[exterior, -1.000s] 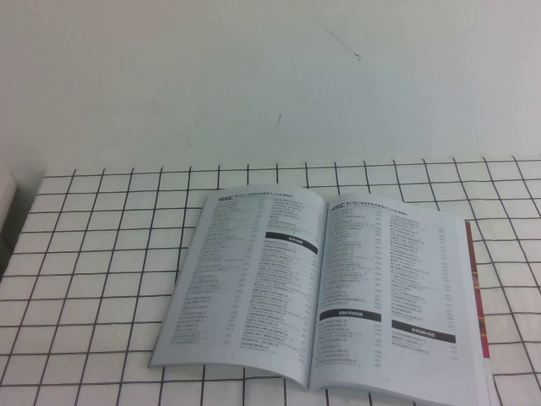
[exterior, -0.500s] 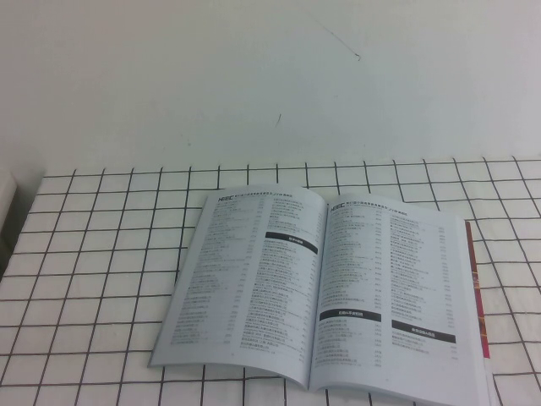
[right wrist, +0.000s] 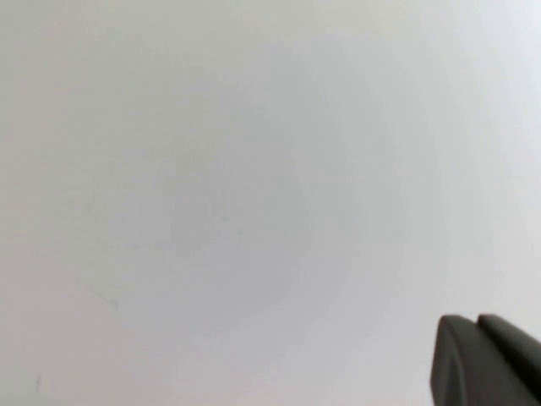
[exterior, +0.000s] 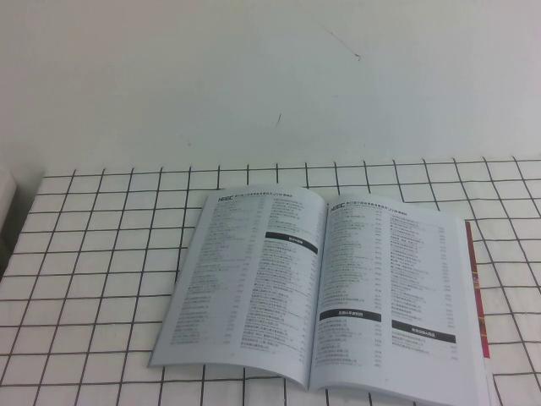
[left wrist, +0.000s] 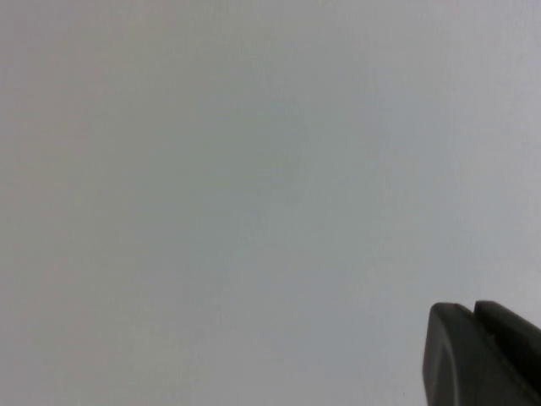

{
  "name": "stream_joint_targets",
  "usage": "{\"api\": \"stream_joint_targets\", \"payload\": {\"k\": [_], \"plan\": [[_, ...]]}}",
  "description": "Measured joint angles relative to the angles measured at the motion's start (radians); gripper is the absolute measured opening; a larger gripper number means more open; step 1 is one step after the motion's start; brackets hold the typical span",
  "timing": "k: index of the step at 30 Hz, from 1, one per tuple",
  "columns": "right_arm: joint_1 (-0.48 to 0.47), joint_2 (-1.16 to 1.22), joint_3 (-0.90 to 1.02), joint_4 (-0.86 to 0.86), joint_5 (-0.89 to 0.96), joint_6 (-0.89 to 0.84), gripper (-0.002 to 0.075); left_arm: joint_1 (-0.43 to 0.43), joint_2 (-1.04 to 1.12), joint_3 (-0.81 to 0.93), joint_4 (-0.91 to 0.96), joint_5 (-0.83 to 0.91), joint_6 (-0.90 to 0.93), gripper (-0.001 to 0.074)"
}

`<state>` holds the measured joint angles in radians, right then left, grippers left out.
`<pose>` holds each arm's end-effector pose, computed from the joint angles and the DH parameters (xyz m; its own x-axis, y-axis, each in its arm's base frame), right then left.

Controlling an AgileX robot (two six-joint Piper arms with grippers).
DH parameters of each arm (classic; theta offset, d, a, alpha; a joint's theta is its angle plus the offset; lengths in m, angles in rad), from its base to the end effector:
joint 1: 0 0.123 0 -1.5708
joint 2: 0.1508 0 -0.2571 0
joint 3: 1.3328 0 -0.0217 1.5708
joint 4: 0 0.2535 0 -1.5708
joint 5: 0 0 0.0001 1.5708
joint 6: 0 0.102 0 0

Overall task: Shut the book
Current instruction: 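Close the open booklet and leave it lying on the table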

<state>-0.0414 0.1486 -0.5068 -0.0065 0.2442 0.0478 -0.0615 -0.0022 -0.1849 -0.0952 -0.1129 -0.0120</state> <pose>0.0736 -0.0032 0.3479 0.2013 0.0332 -0.9790 0.0346 0.9986 0.0410 0.0783 -0.0037 0.2890 0.3688 -0.1293 -0.9205 0.0913 0.9905 -0.1026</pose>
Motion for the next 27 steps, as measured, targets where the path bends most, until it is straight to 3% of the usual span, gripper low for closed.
{"api": "stream_joint_targets", "payload": {"k": [5, 12, 16, 21, 27], "plan": [[0.0, 0.224, -0.133, 0.244, 0.185, -0.225, -0.0003, 0.0, 0.118, -0.088, 0.002, 0.073, -0.002, -0.0004], [0.0, 0.607, -0.203, 0.713, 0.37, -0.849, -0.0003, -0.031, 0.43, -0.261, -0.008, 0.35, -0.005, -0.0004], [0.0, 0.818, -0.205, 0.938, 0.385, -1.105, -0.0003, -0.079, 0.594, -0.339, -0.029, 0.416, 0.012, -0.0003], [0.033, 1.03, -0.205, 1.112, 0.396, -1.272, -0.0003, -0.195, 0.837, -0.433, -0.117, 0.443, 0.12, -0.0004], [0.194, 1.251, -0.239, 1.163, 0.291, -1.358, -0.0003, -0.313, 1.134, -0.564, -0.153, 0.441, 0.161, -0.0004]]}}
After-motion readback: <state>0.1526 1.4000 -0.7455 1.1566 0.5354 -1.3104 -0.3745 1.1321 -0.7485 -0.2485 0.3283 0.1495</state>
